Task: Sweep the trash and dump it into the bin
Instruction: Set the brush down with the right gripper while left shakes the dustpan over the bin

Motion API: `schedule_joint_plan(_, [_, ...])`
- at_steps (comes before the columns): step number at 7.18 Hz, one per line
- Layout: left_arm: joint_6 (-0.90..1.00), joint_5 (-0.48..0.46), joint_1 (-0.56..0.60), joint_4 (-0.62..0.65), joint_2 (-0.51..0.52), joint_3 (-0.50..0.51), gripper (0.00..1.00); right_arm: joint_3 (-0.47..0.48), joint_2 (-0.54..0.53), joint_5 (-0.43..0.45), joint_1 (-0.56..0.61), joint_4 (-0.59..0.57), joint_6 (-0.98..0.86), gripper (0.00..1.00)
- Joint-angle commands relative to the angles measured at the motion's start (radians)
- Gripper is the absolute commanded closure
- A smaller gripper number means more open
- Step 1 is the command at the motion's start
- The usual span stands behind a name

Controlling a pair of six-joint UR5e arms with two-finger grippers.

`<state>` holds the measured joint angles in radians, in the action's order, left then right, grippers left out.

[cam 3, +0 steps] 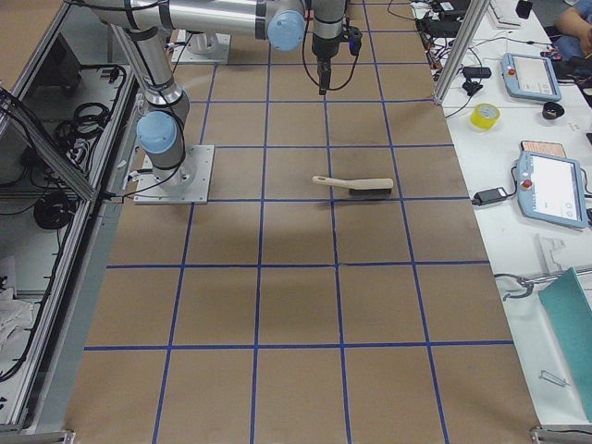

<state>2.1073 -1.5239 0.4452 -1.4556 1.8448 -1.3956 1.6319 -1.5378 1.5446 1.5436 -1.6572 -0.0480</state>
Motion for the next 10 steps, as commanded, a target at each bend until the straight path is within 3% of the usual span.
schedule_joint_plan(1, [0.012,-0.407,0.171,0.094,0.001,0.036,1.00,-0.004,-0.008,0.015,0.001,0.026,-0.001,0.00])
schedule_joint_plan(2, [0.004,-0.649,0.276,0.115,0.005,0.030,1.00,-0.007,-0.013,0.015,0.001,0.048,-0.001,0.00])
schedule_joint_plan(3, [-0.003,-0.791,0.327,0.182,0.011,0.003,1.00,-0.007,-0.015,0.018,0.000,0.044,-0.001,0.00])
schedule_joint_plan(4, [-0.013,-0.856,0.351,0.316,0.014,-0.047,1.00,-0.007,-0.028,0.008,0.000,0.037,0.000,0.00])
schedule_joint_plan(6, [-0.013,-0.932,0.433,0.498,0.004,-0.115,1.00,-0.003,-0.033,0.002,0.001,0.034,0.002,0.00])
schedule_joint_plan(10, [-0.009,-0.958,0.480,0.503,-0.004,-0.100,1.00,0.006,-0.031,0.012,0.001,0.034,0.000,0.00])
